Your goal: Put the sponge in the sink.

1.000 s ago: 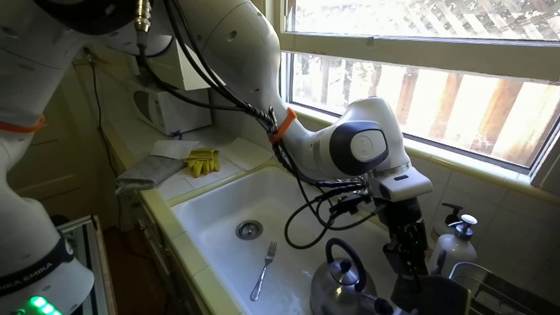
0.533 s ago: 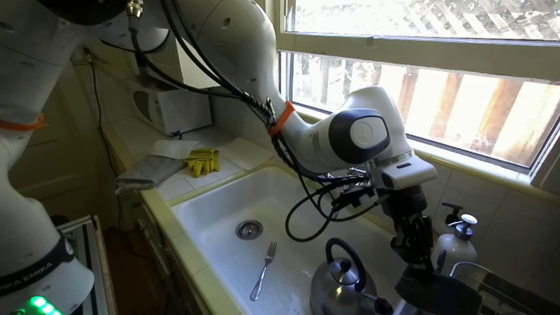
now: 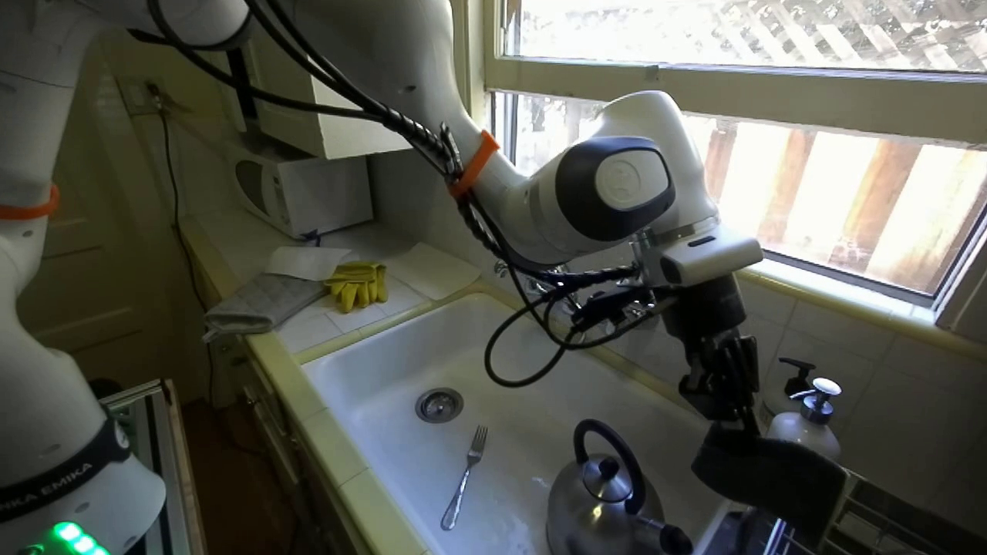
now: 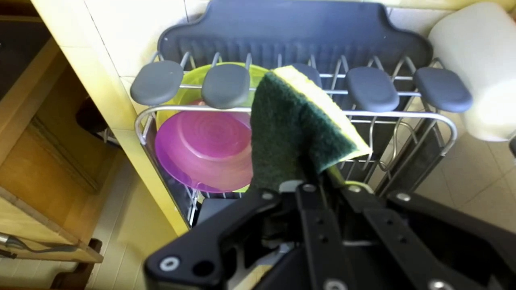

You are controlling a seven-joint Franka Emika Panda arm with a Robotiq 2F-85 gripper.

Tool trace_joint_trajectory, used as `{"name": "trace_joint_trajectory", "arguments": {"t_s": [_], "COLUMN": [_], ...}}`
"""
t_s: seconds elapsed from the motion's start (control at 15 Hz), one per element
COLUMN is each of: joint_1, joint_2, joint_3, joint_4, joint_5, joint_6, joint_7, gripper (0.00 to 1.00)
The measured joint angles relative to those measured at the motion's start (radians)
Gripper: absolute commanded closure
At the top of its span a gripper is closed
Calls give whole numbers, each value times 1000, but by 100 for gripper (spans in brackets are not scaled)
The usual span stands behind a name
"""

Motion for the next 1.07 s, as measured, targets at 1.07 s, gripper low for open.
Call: {"name": "trace_joint_trajectory", "arguments": {"t_s": [1.07], "joint_1": [62], "joint_2": [-372], "joint_3": [218], "joint_4": [-499], "joint_5": [-98], "joint_6": [276], "joint_7": [-409], "gripper": [98]}}
